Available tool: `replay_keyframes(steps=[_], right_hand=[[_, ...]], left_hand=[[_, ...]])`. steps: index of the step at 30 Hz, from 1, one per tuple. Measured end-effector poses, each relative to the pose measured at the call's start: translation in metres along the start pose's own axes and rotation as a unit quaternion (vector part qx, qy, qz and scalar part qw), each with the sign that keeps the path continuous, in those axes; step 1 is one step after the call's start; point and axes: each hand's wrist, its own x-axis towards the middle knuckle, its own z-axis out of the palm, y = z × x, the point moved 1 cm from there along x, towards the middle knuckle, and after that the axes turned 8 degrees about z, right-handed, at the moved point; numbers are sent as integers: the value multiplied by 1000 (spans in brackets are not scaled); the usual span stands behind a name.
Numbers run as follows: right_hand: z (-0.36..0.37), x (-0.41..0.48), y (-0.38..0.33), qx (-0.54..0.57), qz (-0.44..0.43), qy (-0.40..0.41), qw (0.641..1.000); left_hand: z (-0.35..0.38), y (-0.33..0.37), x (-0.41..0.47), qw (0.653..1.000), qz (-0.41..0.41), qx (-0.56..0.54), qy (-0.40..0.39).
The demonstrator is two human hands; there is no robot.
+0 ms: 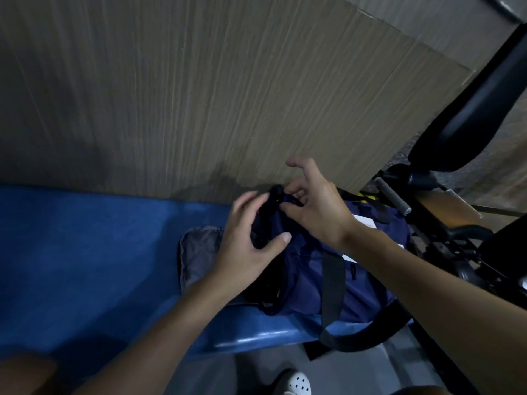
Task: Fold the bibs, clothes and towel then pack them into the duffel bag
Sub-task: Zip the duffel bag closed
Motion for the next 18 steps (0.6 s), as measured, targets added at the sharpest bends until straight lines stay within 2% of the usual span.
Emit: replay_keyframes(steps=[1, 4, 6, 8, 11, 13, 15, 18], right_hand=[[1, -2, 1, 9, 6, -2, 1000], [0, -10, 5, 27, 14, -5, 1000], [-3, -21, 11, 49, 21, -5, 999], [-9, -33, 20, 79, 27, 13, 996], [-22, -57, 42, 101, 54, 73, 991], [-31, -74, 69, 93, 86, 125, 984], [-39, -92, 104, 78, 130, 175, 973], [-50, -111, 156, -14, 180, 222, 958]], left_hand=[[0, 3, 6, 1000, 22, 16, -9], [3, 6, 18, 999, 12, 25, -18], [7, 6, 24, 994, 60, 92, -26], [11, 4, 28, 970, 107, 210, -56], [19, 8, 35, 916, 140, 358, -115], [27, 12, 40, 878, 209, 399, -164], [34, 11, 46, 849, 264, 421, -180], [38, 6, 56, 844, 263, 432, -179]])
